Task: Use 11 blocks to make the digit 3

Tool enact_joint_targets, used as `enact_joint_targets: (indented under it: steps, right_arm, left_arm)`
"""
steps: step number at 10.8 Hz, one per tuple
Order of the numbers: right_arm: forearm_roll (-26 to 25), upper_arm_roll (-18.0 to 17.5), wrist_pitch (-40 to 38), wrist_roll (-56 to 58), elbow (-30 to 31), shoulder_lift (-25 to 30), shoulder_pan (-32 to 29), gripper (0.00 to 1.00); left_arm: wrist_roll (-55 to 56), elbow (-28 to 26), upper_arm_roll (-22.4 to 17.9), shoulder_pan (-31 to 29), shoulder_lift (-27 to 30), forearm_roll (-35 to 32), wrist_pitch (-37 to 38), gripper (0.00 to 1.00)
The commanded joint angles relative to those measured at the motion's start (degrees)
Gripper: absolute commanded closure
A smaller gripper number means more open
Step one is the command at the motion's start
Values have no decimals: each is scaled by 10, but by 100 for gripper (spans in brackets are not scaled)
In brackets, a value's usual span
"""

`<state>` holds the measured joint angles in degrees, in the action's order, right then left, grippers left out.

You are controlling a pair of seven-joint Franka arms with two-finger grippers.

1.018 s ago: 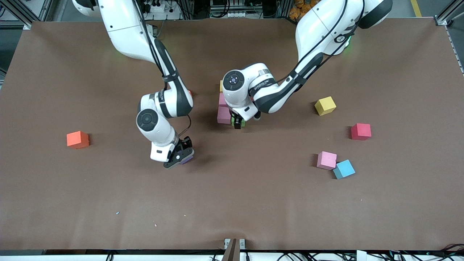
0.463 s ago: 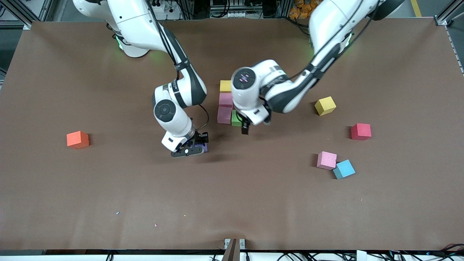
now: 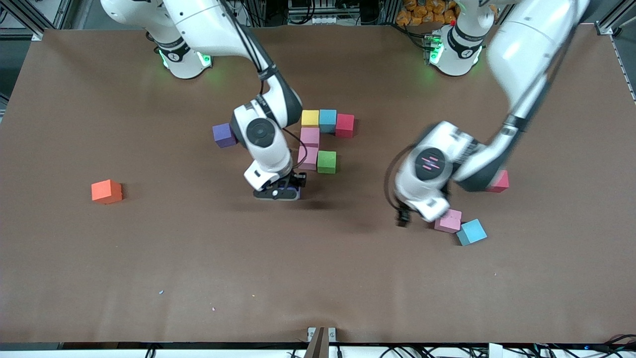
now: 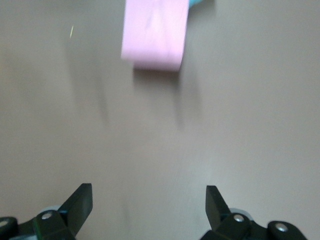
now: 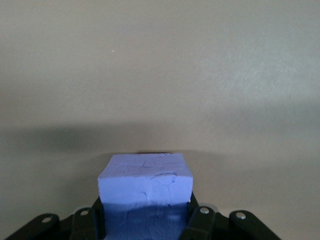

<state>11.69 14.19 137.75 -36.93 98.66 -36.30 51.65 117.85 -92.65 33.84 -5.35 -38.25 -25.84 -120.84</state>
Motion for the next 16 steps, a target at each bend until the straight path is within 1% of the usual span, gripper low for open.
enact_joint_targets:
  steps: [1, 2, 4, 7, 9, 11, 12, 13, 16]
  right_arm:
    - [-35, -14, -32, -58, -22, 5, 1, 100]
    - [-35, -16, -28, -73, -21, 3, 3, 100]
    - [-37, -28, -27, -88, -20, 1, 6, 100]
    - [-36, -36, -15, -107, -17, -8, 6, 100]
    - [-36, -36, -13, -109, -17, -11, 6, 100]
    - [-36, -37, -10, -110, -16, -18, 7, 100]
    - [-36, -40, -10, -114, -15, -19, 7, 100]
    - [-36, -42, -9, -122, -15, -24, 7, 100]
    - [-42, -47, -1, -122, -15, -27, 8, 100]
  left_arm:
    - [-73, -12, 10, -61, 5, -3, 3, 0]
    - [-101, -14, 10, -84, 1, -4, 3, 0]
    - [-133, -15, 9, -107, -9, -5, -8, 0]
    - [-152, -44, 7, -129, -16, -14, -71, 0]
    - [-154, -49, 4, -129, -27, -21, -98, 0]
    - [-154, -54, 3, -131, -38, -51, -99, 0]
    - [-154, -66, 2, -139, -37, -57, -99, 0]
    - [-155, -79, 3, -146, -33, -63, -99, 0]
    - [-155, -82, 3, -147, -25, -64, -95, 0]
